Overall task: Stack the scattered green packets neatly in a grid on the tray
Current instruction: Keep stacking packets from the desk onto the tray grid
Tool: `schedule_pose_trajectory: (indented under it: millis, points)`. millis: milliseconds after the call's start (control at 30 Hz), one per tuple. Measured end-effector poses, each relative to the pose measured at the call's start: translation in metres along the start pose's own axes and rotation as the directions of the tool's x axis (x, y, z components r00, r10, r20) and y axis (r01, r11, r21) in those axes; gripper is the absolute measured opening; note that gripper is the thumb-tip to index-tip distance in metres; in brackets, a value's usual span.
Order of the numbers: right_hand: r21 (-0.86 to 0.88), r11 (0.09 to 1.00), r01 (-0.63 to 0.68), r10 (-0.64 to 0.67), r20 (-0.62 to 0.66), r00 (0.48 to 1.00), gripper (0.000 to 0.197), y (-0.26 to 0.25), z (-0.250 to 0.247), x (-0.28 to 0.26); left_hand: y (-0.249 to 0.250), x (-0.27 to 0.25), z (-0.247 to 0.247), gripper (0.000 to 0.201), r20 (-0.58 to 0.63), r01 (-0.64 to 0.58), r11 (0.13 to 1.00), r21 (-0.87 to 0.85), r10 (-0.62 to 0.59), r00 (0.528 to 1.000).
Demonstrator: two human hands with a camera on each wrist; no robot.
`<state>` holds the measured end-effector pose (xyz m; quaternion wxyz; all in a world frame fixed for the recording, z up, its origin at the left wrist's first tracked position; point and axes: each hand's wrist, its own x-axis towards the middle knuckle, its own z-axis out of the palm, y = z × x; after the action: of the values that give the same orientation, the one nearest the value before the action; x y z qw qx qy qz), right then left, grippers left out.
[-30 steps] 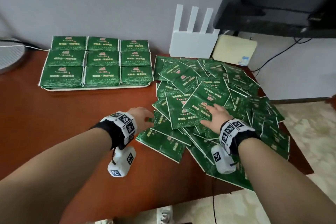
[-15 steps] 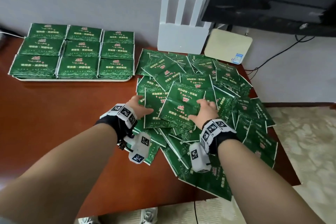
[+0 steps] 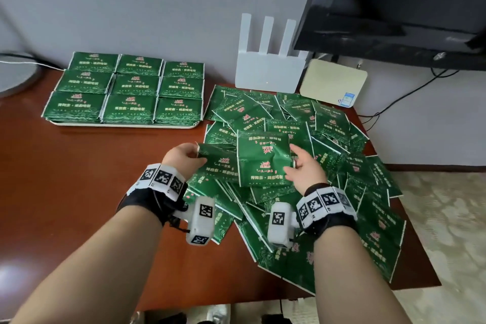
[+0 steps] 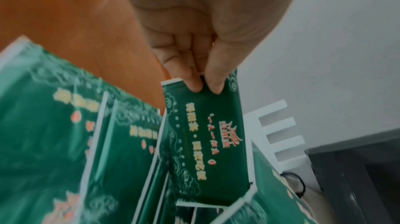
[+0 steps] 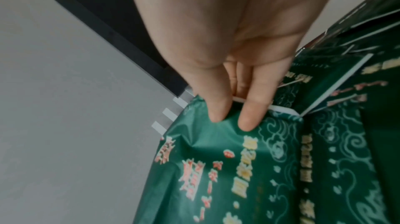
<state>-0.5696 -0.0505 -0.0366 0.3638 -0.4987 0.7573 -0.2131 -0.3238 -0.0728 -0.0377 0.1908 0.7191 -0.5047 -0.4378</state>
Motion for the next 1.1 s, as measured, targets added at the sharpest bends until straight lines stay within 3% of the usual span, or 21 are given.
schedule_pose_trajectory:
  millis: [200, 267, 367, 467, 633, 800, 1000, 1100]
  points:
    - [0.095, 0.988, 0.122, -0.122, -0.006, 0.992, 0.076, -0.010, -0.001, -0.016, -0.019, -0.021, -0.030, 0.021, -0.206, 0.000, 0.987, -0.158, -0.033, 0.978]
    - [0.125, 0.982, 0.143, -0.147, 0.026, 0.989, 0.078, -0.013, 0.001, -0.020, -0.025, -0.026, -0.035, 0.035, -0.238, -0.018, 0.971, -0.240, -0.041, 0.970]
    - [0.166, 0.974, 0.153, -0.166, 0.064, 0.984, 0.078, -0.014, 0.006, -0.024, -0.030, -0.036, -0.036, 0.065, -0.187, -0.034, 0.968, -0.248, -0.013, 0.982]
    - [0.112, 0.981, 0.160, -0.173, 0.112, 0.979, 0.075, -0.017, 0.011, -0.029, -0.032, -0.044, -0.034, 0.054, -0.119, -0.038, 0.974, -0.222, 0.012, 0.993]
    - [0.036, 0.975, 0.220, -0.223, 0.165, 0.961, 0.057, -0.021, 0.019, -0.037, -0.035, -0.050, -0.032, 0.038, -0.148, -0.023, 1.000, -0.013, 0.021, 0.989]
    - [-0.083, 0.966, 0.244, -0.237, 0.092, 0.967, 0.031, -0.023, 0.021, -0.036, -0.039, -0.046, -0.032, 0.017, -0.185, 0.021, 0.993, 0.116, 0.001, 0.983]
    - [-0.038, 0.947, 0.318, -0.320, -0.059, 0.946, 0.020, -0.027, 0.017, -0.033, -0.035, -0.042, -0.041, 0.022, -0.221, 0.057, 0.994, 0.095, -0.035, 0.975]
    - [-0.022, 0.938, 0.347, -0.347, 0.006, 0.938, 0.022, -0.038, 0.014, -0.034, -0.029, -0.043, -0.047, 0.026, -0.279, 0.029, 0.999, 0.043, -0.016, 0.960]
